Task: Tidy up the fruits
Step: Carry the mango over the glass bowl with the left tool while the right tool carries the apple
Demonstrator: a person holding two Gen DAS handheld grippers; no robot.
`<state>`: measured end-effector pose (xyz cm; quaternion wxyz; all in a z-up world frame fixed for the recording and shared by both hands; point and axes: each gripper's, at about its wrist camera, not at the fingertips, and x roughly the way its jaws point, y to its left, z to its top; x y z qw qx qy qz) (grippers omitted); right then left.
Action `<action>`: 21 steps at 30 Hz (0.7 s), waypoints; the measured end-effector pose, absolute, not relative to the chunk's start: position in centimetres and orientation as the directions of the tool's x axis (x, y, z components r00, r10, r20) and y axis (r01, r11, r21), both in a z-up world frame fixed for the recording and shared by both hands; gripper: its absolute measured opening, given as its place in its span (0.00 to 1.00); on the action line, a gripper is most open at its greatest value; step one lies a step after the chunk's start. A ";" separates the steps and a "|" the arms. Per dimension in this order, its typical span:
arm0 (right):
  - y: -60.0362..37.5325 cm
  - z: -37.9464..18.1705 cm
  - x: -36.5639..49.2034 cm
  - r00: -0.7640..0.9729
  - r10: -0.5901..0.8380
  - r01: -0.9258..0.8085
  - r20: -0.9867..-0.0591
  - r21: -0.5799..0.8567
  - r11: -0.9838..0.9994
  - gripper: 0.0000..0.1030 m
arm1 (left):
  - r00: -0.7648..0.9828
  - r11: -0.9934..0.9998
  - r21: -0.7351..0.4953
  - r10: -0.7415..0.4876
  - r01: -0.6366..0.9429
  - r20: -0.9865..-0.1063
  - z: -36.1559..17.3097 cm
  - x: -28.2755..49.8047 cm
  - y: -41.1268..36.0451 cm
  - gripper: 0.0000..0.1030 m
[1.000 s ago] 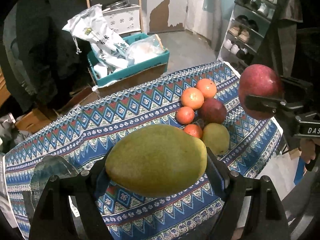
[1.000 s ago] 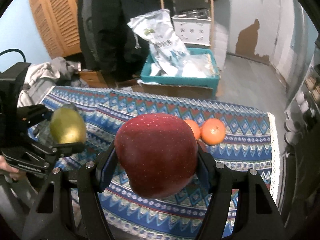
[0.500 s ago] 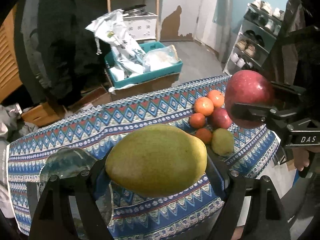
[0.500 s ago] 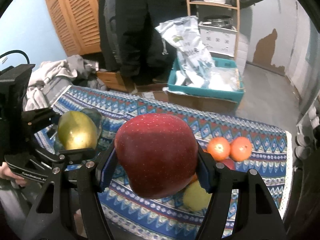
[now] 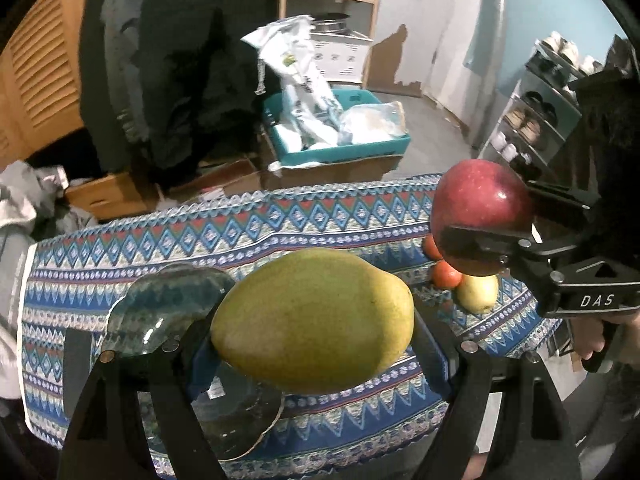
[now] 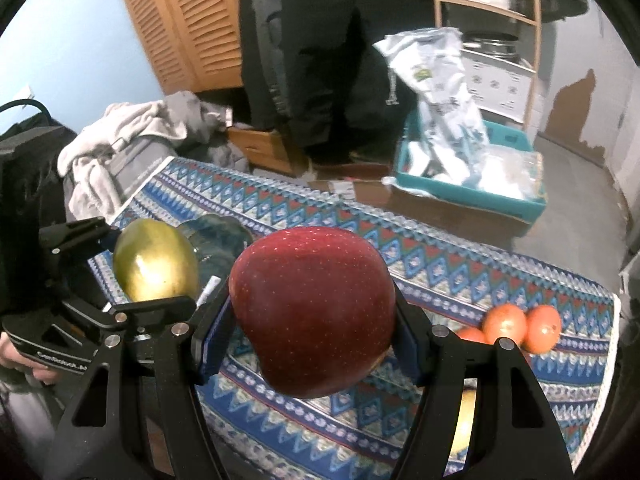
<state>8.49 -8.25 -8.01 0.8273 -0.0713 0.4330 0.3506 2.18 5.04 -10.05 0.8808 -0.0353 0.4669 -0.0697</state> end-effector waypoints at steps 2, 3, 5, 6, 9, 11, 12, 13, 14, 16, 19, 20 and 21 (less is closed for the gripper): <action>-7.1 -8.2 8.6 0.366 0.524 -0.652 -0.769 0.190 0.734 0.67 | 0.553 0.989 -0.134 -0.149 0.068 -0.820 -10.3 2.0 6.1 0.82; -6.5 -8.2 8.7 0.359 0.527 -0.654 -0.770 0.195 0.731 0.67 | 0.553 0.989 -0.137 -0.147 0.059 -0.820 -10.4 1.9 6.6 0.82; -5.2 -8.3 8.9 0.347 0.531 -0.662 -0.773 0.200 0.723 0.67 | 0.553 0.989 -0.143 -0.139 0.035 -0.821 -10.7 1.7 7.8 0.82; -4.5 -8.3 8.9 0.342 0.532 -0.667 -0.775 0.199 0.718 0.67 | 0.553 0.989 -0.146 -0.135 0.023 -0.822 -10.8 1.5 8.4 0.82; -2.8 -8.6 9.2 0.324 0.542 -0.682 -0.775 0.206 0.702 0.67 | 0.553 0.988 -0.151 -0.122 -0.007 -0.824 -11.2 1.2 9.8 0.82; -1.6 -8.8 9.3 0.311 0.548 -0.690 -0.777 0.212 0.692 0.67 | 0.550 0.987 -0.158 -0.116 -0.030 -0.827 -11.5 1.0 11.0 0.82; -1.0 -9.0 9.4 0.304 0.550 -0.693 -0.778 0.216 0.688 0.67 | 0.548 0.985 -0.166 -0.117 -0.042 -0.828 -11.6 0.9 11.5 0.82; -0.3 -9.1 9.5 0.292 0.553 -0.695 -0.780 0.224 0.683 0.67 | 0.546 0.983 -0.175 -0.118 -0.054 -0.830 -11.8 0.8 12.2 0.82; 0.1 -9.3 9.6 0.283 0.556 -0.697 -0.782 0.231 0.679 0.67 | 0.542 0.981 -0.179 -0.114 -0.070 -0.833 -12.0 0.7 12.9 0.82; 1.3 -9.7 9.7 0.265 0.559 -0.704 -0.786 0.238 0.669 0.67 | 0.537 0.981 -0.171 -0.095 -0.093 -0.838 -12.5 0.5 13.9 0.82; 3.0 -10.4 9.9 0.245 0.551 -0.714 -0.798 0.236 0.660 0.67 | 0.523 0.978 -0.168 -0.078 -0.127 -0.849 -13.4 0.1 15.5 0.82; 3.4 -10.6 10.0 0.235 0.551 -0.718 -0.801 0.240 0.654 0.67 | 0.517 0.976 -0.170 -0.076 -0.137 -0.853 -13.7 -0.1 16.0 0.82; 3.8 -10.9 10.1 0.227 0.551 -0.719 -0.803 0.244 0.651 0.67 | 0.512 0.975 -0.168 -0.072 -0.144 -0.856 -13.9 -0.2 16.3 0.82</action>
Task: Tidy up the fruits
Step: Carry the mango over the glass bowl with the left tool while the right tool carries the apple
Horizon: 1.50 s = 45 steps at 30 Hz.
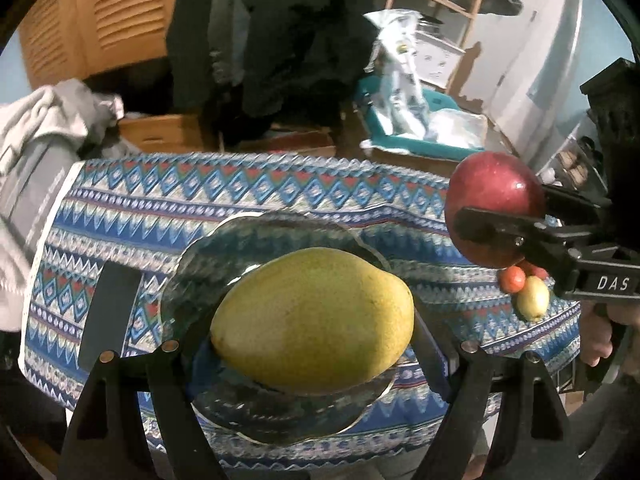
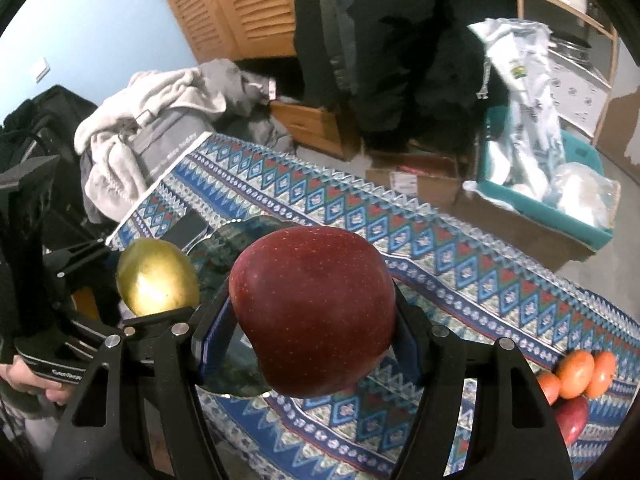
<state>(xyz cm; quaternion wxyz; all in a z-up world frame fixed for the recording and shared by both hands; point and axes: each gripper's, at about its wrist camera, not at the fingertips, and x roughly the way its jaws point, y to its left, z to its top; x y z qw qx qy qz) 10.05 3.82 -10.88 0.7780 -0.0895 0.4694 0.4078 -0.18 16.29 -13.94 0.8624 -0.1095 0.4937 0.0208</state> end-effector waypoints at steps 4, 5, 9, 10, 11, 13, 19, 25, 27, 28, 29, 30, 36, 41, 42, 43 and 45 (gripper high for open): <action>5.8 -11.9 10.2 0.193 0.545 -0.726 -0.816 0.254 0.639 0.67 | 0.490 0.971 -0.163 -0.058 -0.174 -0.870 -15.2 -0.4 17.6 0.82; 6.3 -12.2 10.1 0.187 0.542 -0.728 -0.819 0.255 0.636 0.67 | 0.483 0.970 -0.164 -0.057 -0.181 -0.874 -15.5 -0.4 17.9 0.82; 7.9 -13.2 10.0 0.163 0.538 -0.735 -0.827 0.262 0.625 0.67 | 0.457 0.966 -0.160 -0.052 -0.201 -0.888 -16.8 -0.4 18.9 0.82; 8.3 -13.5 10.0 0.153 0.536 -0.735 -0.830 0.267 0.623 0.67 | 0.450 0.966 -0.155 -0.048 -0.206 -0.892 -17.0 -0.4 19.1 0.82; 8.6 -13.9 10.0 0.146 0.533 -0.736 -0.834 0.268 0.622 0.67 | 0.438 0.965 -0.147 -0.039 -0.216 -0.898 -17.5 -0.4 19.4 0.82; 9.1 -14.6 10.0 0.130 0.525 -0.734 -0.841 0.274 0.621 0.67 | 0.415 0.963 -0.143 -0.036 -0.230 -0.909 -18.3 -0.5 19.9 0.82; 10.2 -17.6 9.9 0.066 0.482 -0.726 -0.873 0.290 0.624 0.67 | 0.356 0.958 -0.137 -0.039 -0.253 -0.934 -20.5 -0.6 20.5 0.82; 10.4 -19.7 9.3 0.032 0.446 -0.722 -0.895 0.287 0.629 0.67 | 0.297 0.961 -0.113 -0.034 -0.254 -0.954 -22.7 -0.3 20.0 0.82; 10.3 -20.1 9.1 0.023 0.439 -0.722 -0.898 0.289 0.629 0.67 | 0.276 0.959 -0.120 -0.046 -0.256 -0.960 -23.4 -0.2 19.8 0.82; 10.3 -20.4 8.9 0.018 0.433 -0.722 -0.901 0.288 0.629 0.67 | 0.266 0.958 -0.124 -0.053 -0.259 -0.963 -23.8 -0.1 19.8 0.82; 10.3 -20.6 8.9 0.016 0.429 -0.723 -0.903 0.286 0.629 0.67 | 0.252 0.956 -0.129 -0.061 -0.263 -0.966 -24.2 -0.1 19.8 0.82; 10.2 -20.8 8.8 0.013 0.426 -0.722 -0.905 0.286 0.630 0.67 | 0.240 0.955 -0.131 -0.066 -0.265 -0.968 -24.6 -0.1 19.6 0.82; 9.9 -22.4 8.7 -0.005 0.394 -0.714 -0.919 0.280 0.642 0.67 | 0.189 0.960 -0.100 -0.051 -0.263 -0.981 -26.0 -0.4 19.2 0.82; 9.7 -22.6 8.7 0.004 0.391 -0.709 -0.920 0.273 0.650 0.68 | 0.156 0.959 -0.097 -0.057 -0.267 -0.986 -27.3 -0.4 18.9 0.81; 9.7 -22.5 8.7 0.006 0.392 -0.708 -0.920 0.273 0.652 0.67 | 0.163 0.959 -0.096 -0.053 -0.267 -0.985 -27.2 -0.4 18.8 0.81; 9.7 -22.6 8.8 0.006 0.390 -0.703 -0.921 0.274 0.656 0.67 | 0.169 0.960 -0.095 -0.050 -0.265 -0.984 -27.0 -0.4 18.7 0.81; 9.5 -22.5 9.0 -0.007 0.414 -0.695 -0.910 0.302 0.653 0.67 | 0.177 0.959 -0.103 -0.056 -0.265 -0.983 -26.7 -0.4 18.7 0.81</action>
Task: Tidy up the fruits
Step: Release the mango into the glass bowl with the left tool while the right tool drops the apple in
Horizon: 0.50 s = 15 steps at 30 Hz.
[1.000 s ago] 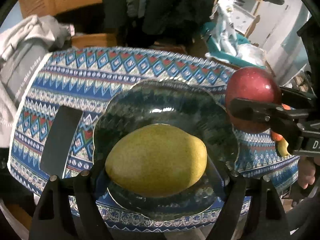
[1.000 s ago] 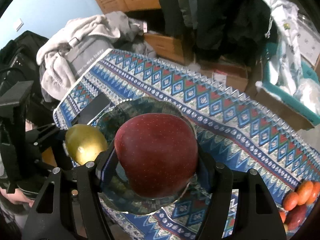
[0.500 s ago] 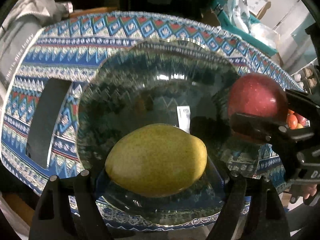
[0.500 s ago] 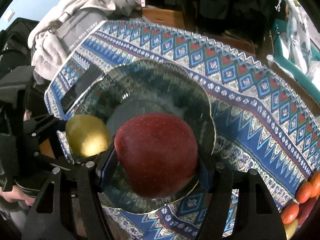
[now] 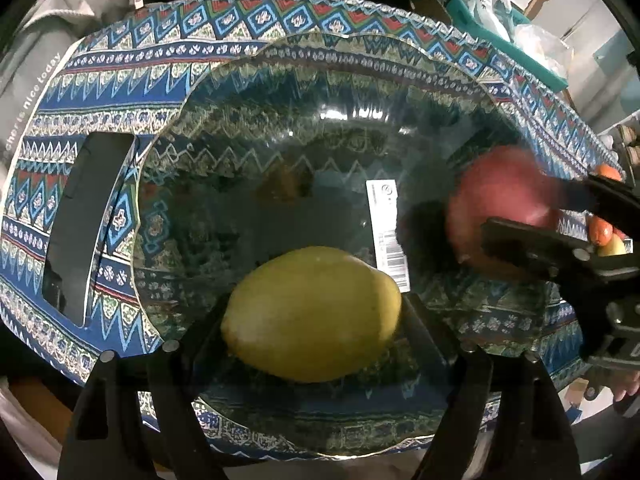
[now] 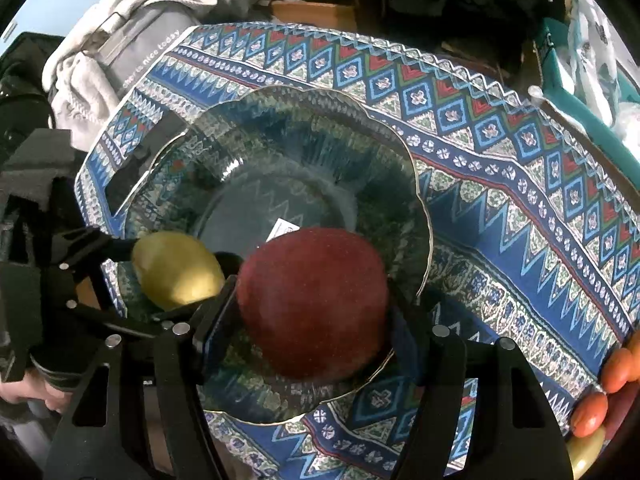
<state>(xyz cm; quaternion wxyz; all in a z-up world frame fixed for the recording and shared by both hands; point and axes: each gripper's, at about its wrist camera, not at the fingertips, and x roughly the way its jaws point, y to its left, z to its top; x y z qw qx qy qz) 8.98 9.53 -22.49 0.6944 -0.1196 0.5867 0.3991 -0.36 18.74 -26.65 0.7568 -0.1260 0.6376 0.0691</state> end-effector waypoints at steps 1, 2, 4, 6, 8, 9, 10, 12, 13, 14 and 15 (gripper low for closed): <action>9.5 -22.3 9.0 -0.009 0.427 -0.690 -0.904 0.314 0.652 0.67 | 0.181 0.958 -0.106 -0.058 -0.267 -0.982 -26.5 -0.3 18.8 0.81; 9.5 -22.1 9.1 0.001 0.427 -0.690 -0.904 0.308 0.655 0.67 | 0.182 0.958 -0.101 -0.053 -0.270 -0.982 -26.3 -0.5 18.9 0.81; 9.5 -21.6 9.2 0.010 0.433 -0.692 -0.901 0.307 0.654 0.67 | 0.180 0.957 -0.101 -0.052 -0.273 -0.982 -26.2 -0.4 19.1 0.81; 9.3 -21.3 9.3 0.014 0.439 -0.686 -0.898 0.311 0.658 0.67 | 0.175 0.954 -0.110 -0.061 -0.280 -0.983 -26.0 -0.4 19.4 0.81; 9.1 -21.1 9.4 0.017 0.447 -0.678 -0.895 0.318 0.663 0.67 | 0.181 0.953 -0.106 -0.055 -0.285 -0.982 -25.5 -0.6 19.7 0.81; 8.9 -20.9 9.4 0.020 0.452 -0.675 -0.892 0.321 0.664 0.67 | 0.190 0.953 -0.104 -0.050 -0.286 -0.980 -25.3 -0.7 19.8 0.81; 8.7 -20.6 9.4 0.028 0.456 -0.673 -0.890 0.321 0.667 0.67 | 0.205 0.953 -0.101 -0.042 -0.286 -0.978 -25.0 -0.8 19.7 0.81; 8.4 -19.9 9.3 0.042 0.461 -0.674 -0.886 0.316 0.668 0.67 | 0.234 0.954 -0.089 -0.020 -0.287 -0.972 -24.0 -0.8 19.8 0.81; 8.2 -19.6 9.3 0.054 0.465 -0.675 -0.884 0.311 0.669 0.67 | 0.251 0.955 -0.090 -0.016 -0.284 -0.968 -23.4 -0.7 19.8 0.81; 8.0 -19.2 9.2 0.066 0.468 -0.676 -0.881 0.305 0.670 0.67 | 0.268 0.956 -0.091 -0.013 -0.280 -0.963 -22.9 -0.7 19.9 0.81; 7.8 -18.8 9.2 0.078 0.471 -0.677 -0.879 0.300 0.672 0.67 | 0.281 0.957 -0.090 -0.010 -0.275 -0.960 -22.5 -0.7 19.9 0.81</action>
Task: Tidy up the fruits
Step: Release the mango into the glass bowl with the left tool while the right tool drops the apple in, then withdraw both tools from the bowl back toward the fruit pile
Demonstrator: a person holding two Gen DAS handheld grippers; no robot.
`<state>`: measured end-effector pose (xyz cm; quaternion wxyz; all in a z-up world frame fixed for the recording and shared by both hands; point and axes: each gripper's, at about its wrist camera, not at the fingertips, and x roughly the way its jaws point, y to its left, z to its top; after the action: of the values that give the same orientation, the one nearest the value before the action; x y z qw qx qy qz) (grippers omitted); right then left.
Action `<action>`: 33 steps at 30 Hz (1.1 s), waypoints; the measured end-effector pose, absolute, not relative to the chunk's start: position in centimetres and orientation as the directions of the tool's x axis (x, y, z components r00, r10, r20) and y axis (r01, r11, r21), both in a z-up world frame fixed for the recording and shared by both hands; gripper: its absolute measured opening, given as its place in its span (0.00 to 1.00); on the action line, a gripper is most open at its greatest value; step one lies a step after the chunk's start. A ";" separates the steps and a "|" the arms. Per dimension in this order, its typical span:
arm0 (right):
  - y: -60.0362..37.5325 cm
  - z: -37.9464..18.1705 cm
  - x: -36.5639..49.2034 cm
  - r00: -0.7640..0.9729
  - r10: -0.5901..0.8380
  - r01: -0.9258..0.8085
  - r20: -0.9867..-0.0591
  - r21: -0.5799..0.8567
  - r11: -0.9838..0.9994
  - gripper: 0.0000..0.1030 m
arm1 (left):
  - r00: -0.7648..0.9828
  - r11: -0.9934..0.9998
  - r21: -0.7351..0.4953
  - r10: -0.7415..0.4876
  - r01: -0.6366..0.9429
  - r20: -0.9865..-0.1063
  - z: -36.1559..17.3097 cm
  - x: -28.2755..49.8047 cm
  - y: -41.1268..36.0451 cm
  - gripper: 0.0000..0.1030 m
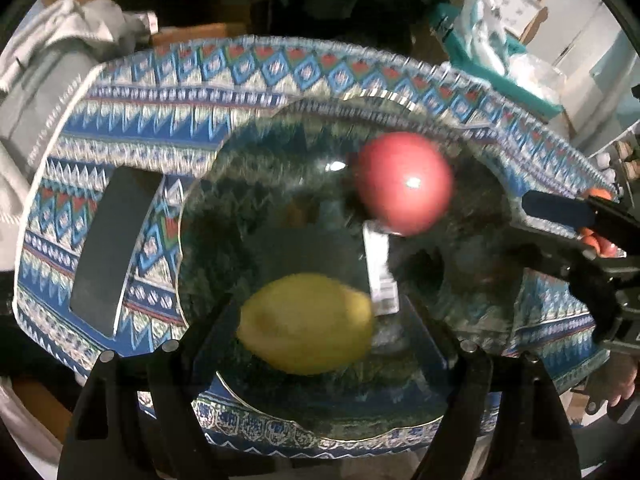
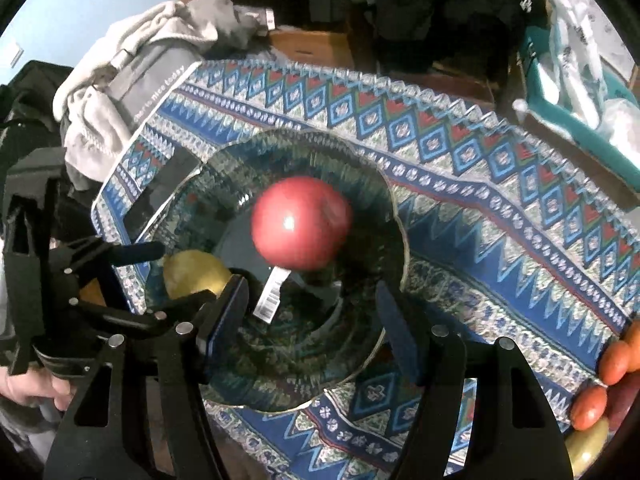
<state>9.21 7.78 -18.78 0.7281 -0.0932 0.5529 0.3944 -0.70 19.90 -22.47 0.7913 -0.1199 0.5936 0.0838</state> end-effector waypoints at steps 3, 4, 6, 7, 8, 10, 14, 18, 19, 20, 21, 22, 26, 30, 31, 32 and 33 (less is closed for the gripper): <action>6.9 -17.6 9.2 0.115 0.473 -0.679 -0.873 0.279 0.680 0.67 | 0.311 0.963 -0.086 -0.003 -0.255 -0.950 -21.1 -0.2 19.5 0.81; 6.6 -17.1 9.1 0.132 0.467 -0.680 -0.874 0.263 0.685 0.67 | 0.321 0.965 -0.088 -0.005 -0.246 -0.947 -20.5 -0.1 19.2 0.81; 6.0 -16.5 9.0 0.152 0.459 -0.680 -0.875 0.244 0.691 0.67 | 0.335 0.968 -0.091 -0.008 -0.233 -0.942 -19.9 0.1 18.2 0.81; 5.6 -16.3 9.0 0.165 0.453 -0.678 -0.876 0.233 0.697 0.67 | 0.342 0.970 -0.095 -0.013 -0.225 -0.940 -19.6 0.2 17.8 0.81; 5.2 -16.0 8.9 0.175 0.447 -0.674 -0.877 0.224 0.704 0.67 | 0.349 0.971 -0.098 -0.016 -0.217 -0.937 -19.3 0.1 17.4 0.81; 4.2 -15.6 8.9 0.183 0.444 -0.662 -0.877 0.224 0.715 0.67 | 0.359 0.974 -0.101 -0.022 -0.203 -0.933 -18.8 0.5 16.8 0.81; 2.0 -14.7 9.0 0.226 0.420 -0.644 -0.879 0.189 0.742 0.67 | 0.391 0.980 -0.116 -0.044 -0.162 -0.920 -17.3 0.7 14.7 0.81; 0.0 -13.8 9.0 0.261 0.405 -0.630 -0.876 0.163 0.759 0.67 | 0.414 0.984 -0.133 -0.073 -0.118 -0.907 -15.9 0.9 12.6 0.81; -0.6 -13.6 9.0 0.265 0.405 -0.623 -0.875 0.165 0.765 0.67 | 0.417 0.985 -0.135 -0.077 -0.110 -0.905 -15.7 0.9 12.2 0.81; -1.3 -13.3 9.1 0.271 0.404 -0.615 -0.874 0.166 0.771 0.67 | 0.421 0.986 -0.136 -0.082 -0.100 -0.903 -15.3 1.0 11.6 0.81; -1.8 -13.1 9.1 0.277 0.402 -0.610 -0.873 0.164 0.775 0.67 | 0.425 0.986 -0.137 -0.087 -0.089 -0.901 -15.0 1.1 11.1 0.81; -2.5 -12.9 9.1 0.285 0.400 -0.603 -0.871 0.161 0.781 0.67 | 0.430 0.987 -0.139 -0.092 -0.079 -0.898 -14.7 1.1 10.6 0.81; -5.3 -12.1 9.1 0.311 0.390 -0.571 -0.867 0.158 0.805 0.68 | 0.444 0.990 -0.133 -0.100 -0.044 -0.890 -13.7 1.3 8.5 0.81; -8.2 -11.3 8.9 0.336 0.386 -0.543 -0.859 0.158 0.825 0.73 | 0.457 0.992 -0.122 -0.102 -0.013 -0.883 -12.9 1.5 6.7 0.81; -9.0 -11.1 8.8 0.343 0.381 -0.536 -0.859 0.154 0.830 0.74 | 0.461 0.993 -0.116 -0.100 -0.006 -0.882 -12.8 1.5 6.3 0.81; -9.5 -10.9 8.8 0.348 0.376 -0.530 -0.859 0.151 0.834 0.74 | 0.465 0.994 -0.107 -0.095 0.002 -0.880 -12.6 1.6 5.8 0.81; -10.3 -10.6 8.6 0.355 0.372 -0.522 -0.858 0.148 0.840 0.74 | 0.467 0.995 -0.102 -0.095 0.009 -0.879 -12.4 1.7 5.4 0.81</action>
<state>8.65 -10.32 -10.62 0.8196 -0.0754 0.4982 0.2727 1.72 5.38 -12.43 0.8553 -0.0415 0.5155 -0.0304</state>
